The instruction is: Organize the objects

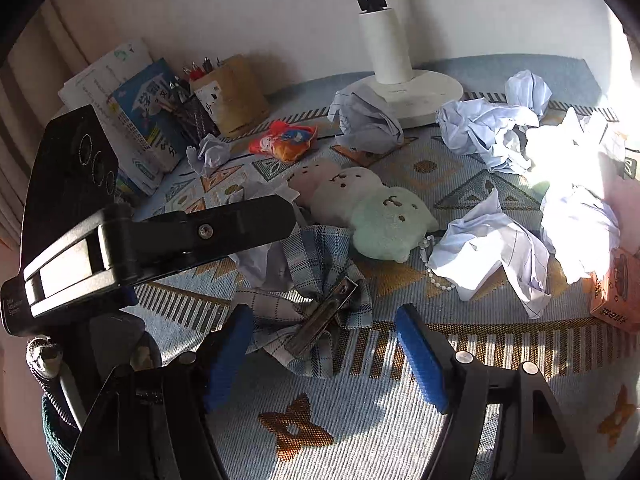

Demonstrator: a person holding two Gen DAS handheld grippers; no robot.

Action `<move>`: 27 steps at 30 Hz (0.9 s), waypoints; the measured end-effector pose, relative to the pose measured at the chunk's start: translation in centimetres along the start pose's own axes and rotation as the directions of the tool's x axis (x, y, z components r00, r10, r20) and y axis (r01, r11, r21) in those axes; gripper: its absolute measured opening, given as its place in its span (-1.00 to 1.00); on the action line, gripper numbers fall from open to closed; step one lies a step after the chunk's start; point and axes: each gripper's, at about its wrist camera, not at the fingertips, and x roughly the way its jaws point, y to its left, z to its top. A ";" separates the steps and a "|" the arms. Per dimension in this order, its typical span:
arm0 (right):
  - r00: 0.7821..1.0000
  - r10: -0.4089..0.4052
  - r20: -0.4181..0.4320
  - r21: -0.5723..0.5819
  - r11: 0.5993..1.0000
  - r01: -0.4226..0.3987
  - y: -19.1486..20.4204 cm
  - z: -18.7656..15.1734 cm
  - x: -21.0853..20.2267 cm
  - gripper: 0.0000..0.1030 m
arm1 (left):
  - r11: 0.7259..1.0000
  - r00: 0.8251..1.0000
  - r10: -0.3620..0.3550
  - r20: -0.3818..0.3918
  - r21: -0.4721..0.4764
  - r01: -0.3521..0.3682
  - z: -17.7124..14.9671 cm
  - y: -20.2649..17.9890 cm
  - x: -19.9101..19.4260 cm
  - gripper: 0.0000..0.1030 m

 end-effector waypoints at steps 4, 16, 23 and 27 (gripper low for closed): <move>1.000 -0.021 0.004 -0.056 0.998 0.021 1.2 0.1 0.1 0.02 | 0.999 0.999 0.037 0.007 0.025 -0.037 -0.4 -0.9 0.3 0.79; 0.997 0.056 0.052 -0.070 0.996 -0.052 0.3 -0.3 -2.5 -0.62 | 0.995 0.995 0.085 0.056 0.054 -0.088 -1.1 -1.6 -0.4 -0.02; 0.994 0.003 0.112 -0.274 0.961 0.028 -0.7 -1.6 -9.4 -0.63 | 0.990 0.993 0.067 0.102 0.115 -0.079 -5.6 -5.3 -3.3 -0.02; 0.999 0.026 0.043 -0.226 0.974 -0.015 -1.7 -2.0 -9.3 -0.53 | 0.993 0.991 0.048 0.127 0.100 -0.061 -7.9 -6.2 -3.7 -0.02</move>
